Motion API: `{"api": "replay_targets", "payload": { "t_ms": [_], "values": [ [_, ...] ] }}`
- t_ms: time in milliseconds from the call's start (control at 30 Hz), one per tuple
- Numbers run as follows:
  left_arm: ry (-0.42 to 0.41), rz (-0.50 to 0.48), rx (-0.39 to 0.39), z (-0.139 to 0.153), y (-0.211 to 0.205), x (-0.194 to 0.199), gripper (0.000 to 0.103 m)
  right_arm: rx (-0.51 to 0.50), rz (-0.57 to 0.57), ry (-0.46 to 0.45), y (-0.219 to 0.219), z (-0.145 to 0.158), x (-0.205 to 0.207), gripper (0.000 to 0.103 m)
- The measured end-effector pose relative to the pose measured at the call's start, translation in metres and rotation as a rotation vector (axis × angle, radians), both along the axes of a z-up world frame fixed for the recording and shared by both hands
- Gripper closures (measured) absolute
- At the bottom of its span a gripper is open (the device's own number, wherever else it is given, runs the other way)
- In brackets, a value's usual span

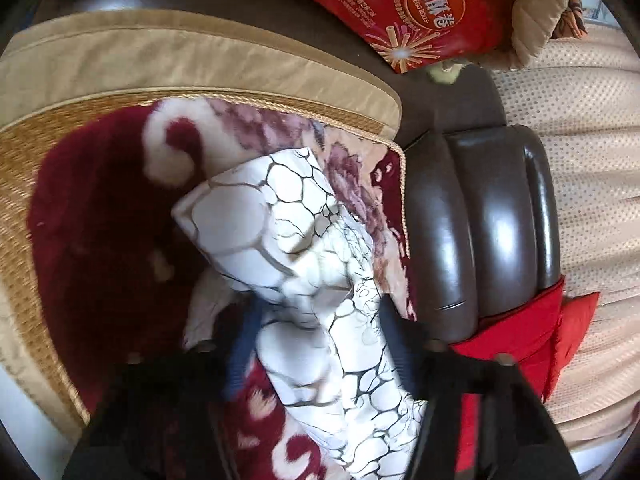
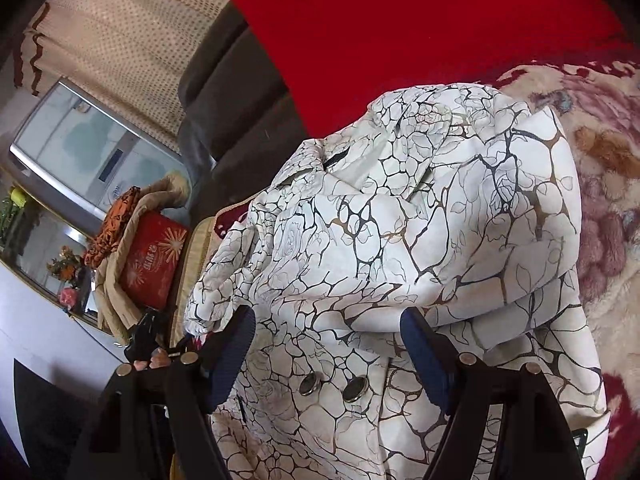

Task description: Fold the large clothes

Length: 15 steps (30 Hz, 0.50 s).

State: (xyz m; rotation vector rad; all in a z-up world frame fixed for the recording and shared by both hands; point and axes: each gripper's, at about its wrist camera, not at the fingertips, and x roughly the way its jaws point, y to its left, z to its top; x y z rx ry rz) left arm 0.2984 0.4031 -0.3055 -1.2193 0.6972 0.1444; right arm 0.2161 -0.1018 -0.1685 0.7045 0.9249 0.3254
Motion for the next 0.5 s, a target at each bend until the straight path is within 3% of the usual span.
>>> {"api": "replay_targets", "payload": {
  "t_ms": [67, 133, 200, 333, 500],
  "values": [
    [-0.008, -0.012, 0.005, -0.004, 0.002, 0.005, 0.073, -0.008, -0.001, 0.002, 0.002, 0.0, 0.001, 0.025],
    [0.011, -0.024, 0.034, -0.005, 0.002, 0.009, 0.076, -0.008, 0.0, 0.007, 0.004, -0.001, 0.003, 0.025],
    [0.064, -0.017, 0.036, -0.008, 0.002, 0.01, 0.072, -0.005, 0.008, 0.01, 0.006, -0.003, 0.003, 0.025],
    [0.057, -0.005, -0.044, -0.013, -0.001, -0.004, 0.046, -0.003, 0.008, 0.002, 0.007, -0.003, 0.003, 0.025],
    [0.106, 0.04, -0.021, -0.004, -0.004, 0.001, 0.043, 0.019, -0.005, 0.007, 0.0, -0.006, 0.004, 0.025]
  ]
}}
